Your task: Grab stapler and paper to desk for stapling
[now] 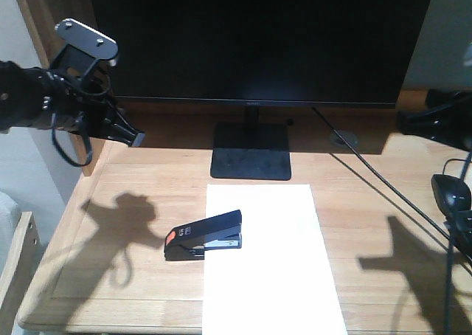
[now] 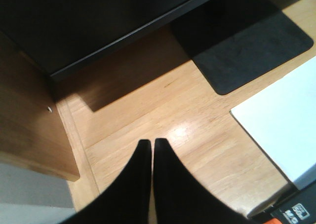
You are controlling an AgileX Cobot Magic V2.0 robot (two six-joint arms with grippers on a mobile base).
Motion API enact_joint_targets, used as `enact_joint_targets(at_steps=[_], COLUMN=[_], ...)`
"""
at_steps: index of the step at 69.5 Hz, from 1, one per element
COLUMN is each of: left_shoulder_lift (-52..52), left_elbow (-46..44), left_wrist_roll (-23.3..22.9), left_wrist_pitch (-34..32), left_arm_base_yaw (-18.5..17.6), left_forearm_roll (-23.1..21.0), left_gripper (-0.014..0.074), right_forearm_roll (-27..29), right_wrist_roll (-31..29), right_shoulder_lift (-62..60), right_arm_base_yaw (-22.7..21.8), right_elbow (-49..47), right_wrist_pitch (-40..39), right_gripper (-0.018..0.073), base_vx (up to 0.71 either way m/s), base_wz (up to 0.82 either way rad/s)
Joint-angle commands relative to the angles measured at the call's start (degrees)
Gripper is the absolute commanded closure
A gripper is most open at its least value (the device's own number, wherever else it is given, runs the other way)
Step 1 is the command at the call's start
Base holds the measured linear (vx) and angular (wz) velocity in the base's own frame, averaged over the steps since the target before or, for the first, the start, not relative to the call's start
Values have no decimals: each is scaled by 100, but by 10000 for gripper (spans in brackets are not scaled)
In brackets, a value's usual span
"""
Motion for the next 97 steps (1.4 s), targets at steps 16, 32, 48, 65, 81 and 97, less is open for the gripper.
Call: enact_joint_targets(at_steps=[16,32,48,65,81,97], left_shoulder_lift=[-1848,-3366,-4595,-5135,-5161,-5161], left_elbow=[1667,2912,3843,4044,4044,4044], left_wrist_roll=[-471,-532,-532,-532,-526,-526], left_wrist_pitch=[-1729,-2377,-2390,-2349,-2349,-2349], left_arm_base_yaw=[-16,-16,-16,-16,-16,-16], left_forearm_roll=[-2,-2,-2,-2,4,4], left_gripper=[603,603,603,603,603,603], right_forearm_roll=[-136,-243,-392,-409,-409,-409], right_wrist_roll=[-66,-71,-27,-25,-25,-25], right_shoulder_lift=[-1338,-2523,-3675,-4079,-4079,-4079], right_arm_base_yaw=[-45,-45,-45,-45,-45,-45], right_elbow=[108,1409,2352,2594,2594,2594], right_wrist_pitch=[-87,-209,-262,-262,-262,-262], right_gripper=[569,569,569,569,569,569], base_vx=[0,0,0,0,0,0], base_wz=[0,0,0,0,0,0])
